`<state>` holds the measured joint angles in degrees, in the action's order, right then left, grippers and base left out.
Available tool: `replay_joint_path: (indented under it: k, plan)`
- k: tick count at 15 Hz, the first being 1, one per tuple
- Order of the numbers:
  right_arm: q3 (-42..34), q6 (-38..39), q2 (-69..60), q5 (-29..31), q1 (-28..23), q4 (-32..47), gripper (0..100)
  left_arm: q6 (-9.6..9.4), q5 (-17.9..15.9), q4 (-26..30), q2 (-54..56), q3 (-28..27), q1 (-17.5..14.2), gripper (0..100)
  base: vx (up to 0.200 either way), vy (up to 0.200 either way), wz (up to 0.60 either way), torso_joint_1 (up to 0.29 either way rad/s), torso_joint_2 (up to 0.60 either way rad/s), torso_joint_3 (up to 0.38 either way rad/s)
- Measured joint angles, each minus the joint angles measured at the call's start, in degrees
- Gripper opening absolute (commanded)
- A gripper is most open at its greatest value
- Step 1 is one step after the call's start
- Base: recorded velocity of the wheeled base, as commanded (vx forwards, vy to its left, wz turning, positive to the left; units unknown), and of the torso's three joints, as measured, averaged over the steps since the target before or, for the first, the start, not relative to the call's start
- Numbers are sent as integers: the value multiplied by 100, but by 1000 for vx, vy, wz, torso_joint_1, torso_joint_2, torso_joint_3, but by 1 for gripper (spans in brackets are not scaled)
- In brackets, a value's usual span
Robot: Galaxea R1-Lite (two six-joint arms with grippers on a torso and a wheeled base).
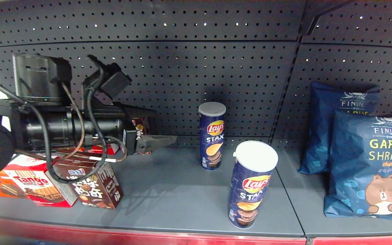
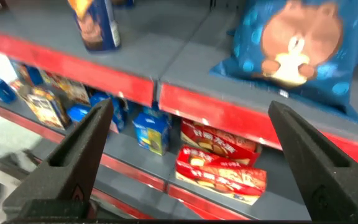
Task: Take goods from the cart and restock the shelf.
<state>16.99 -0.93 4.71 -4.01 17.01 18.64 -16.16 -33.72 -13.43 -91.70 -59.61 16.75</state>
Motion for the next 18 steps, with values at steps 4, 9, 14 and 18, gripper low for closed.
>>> replay_joint_path:
  k: [4, 9, 14, 18]
  plan:
    - [544, -24, 1376, -335, 7, -727, 100, -88, 728, -33, 639, 352, 34, 100, 0, 0, 0, 0, 0, 0]
    - [631, -165, 3421, -397, 63, -2471, 100, -107, 1545, -35, 1273, 835, 111, 100, 0, 0, 0, 0, 0, 0]
    - [293, -251, 4890, -56, 438, -3922, 100, -105, 1525, -202, 1792, 1576, 45, 100, 0, 0, 0, 0, 0, 0]
    - [180, -273, 5916, 194, 811, -4598, 100, -88, 1492, -394, 2011, 1979, -9, 100, 0, 0, 0, 0, 0, 0]
